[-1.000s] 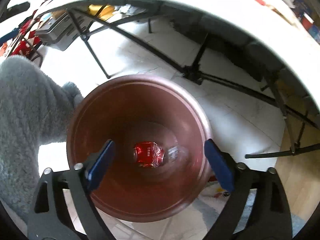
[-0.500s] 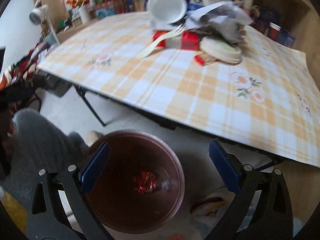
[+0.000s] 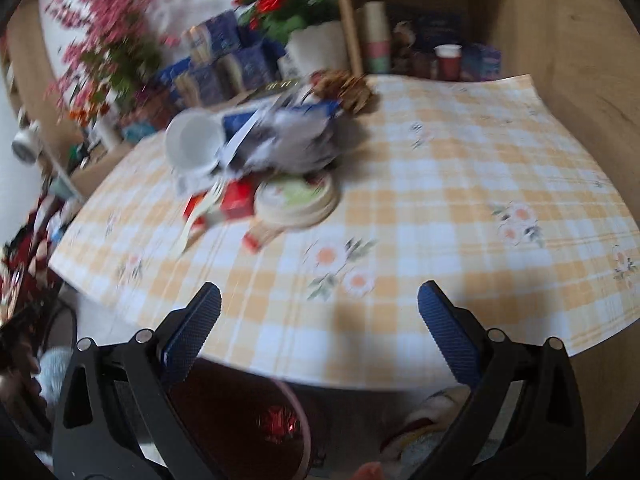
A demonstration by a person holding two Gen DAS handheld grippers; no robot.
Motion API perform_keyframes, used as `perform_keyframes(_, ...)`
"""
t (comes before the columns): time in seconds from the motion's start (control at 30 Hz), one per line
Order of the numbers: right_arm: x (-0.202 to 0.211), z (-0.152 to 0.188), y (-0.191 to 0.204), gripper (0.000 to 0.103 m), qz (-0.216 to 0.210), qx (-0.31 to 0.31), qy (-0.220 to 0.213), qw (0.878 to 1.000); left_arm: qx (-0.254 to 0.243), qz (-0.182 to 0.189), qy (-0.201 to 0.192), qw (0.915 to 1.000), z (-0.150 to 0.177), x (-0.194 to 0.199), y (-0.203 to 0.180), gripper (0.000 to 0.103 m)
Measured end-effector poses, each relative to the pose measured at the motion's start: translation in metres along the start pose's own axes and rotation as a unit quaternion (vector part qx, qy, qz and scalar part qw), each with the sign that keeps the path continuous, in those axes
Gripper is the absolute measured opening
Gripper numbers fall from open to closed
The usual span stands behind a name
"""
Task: Collect trash
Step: 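Move both tools back up to the trash pile on the table, then grasp the green-and-white paper cup with the left tool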
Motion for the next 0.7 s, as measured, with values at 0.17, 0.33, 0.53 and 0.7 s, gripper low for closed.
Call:
perform_keyframes(0.17,-0.005,-0.003,-0.006,0.097,-0.001,-0.015,0.000,1.000,-0.019,0.051,-0.017,0.9984,-0.039,-0.009,-0.037,0.083)
perform_keyframes(0.33,-0.012,-0.001,-0.005,0.097,0.031,-0.001,0.015,0.999,-0.067,0.132,-0.019,0.9888,-0.082,-0.031,-0.110,0.073)
perform_keyframes(0.53,-0.022,0.004,-0.013,0.097,0.032,-0.006,0.021,0.999,-0.059,0.198,0.022,0.9782,-0.113,-0.073,-0.180,0.059)
perform_keyframes(0.7,-0.025,0.004,-0.027,0.097,0.021,-0.030,0.030,0.999,-0.085,0.171,0.037,0.9809,-0.126,-0.115,-0.216,0.055)
Point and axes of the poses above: each gripper's, at about its wrist camera, not at the fingertips, and x roughly against the way its jaws point, y to its left, z to its underside, the point moved 3 cm from there along -x, roughly the way its jaws point, and after that the axes turned 2 degrees about -y, right-handed, at the moved point
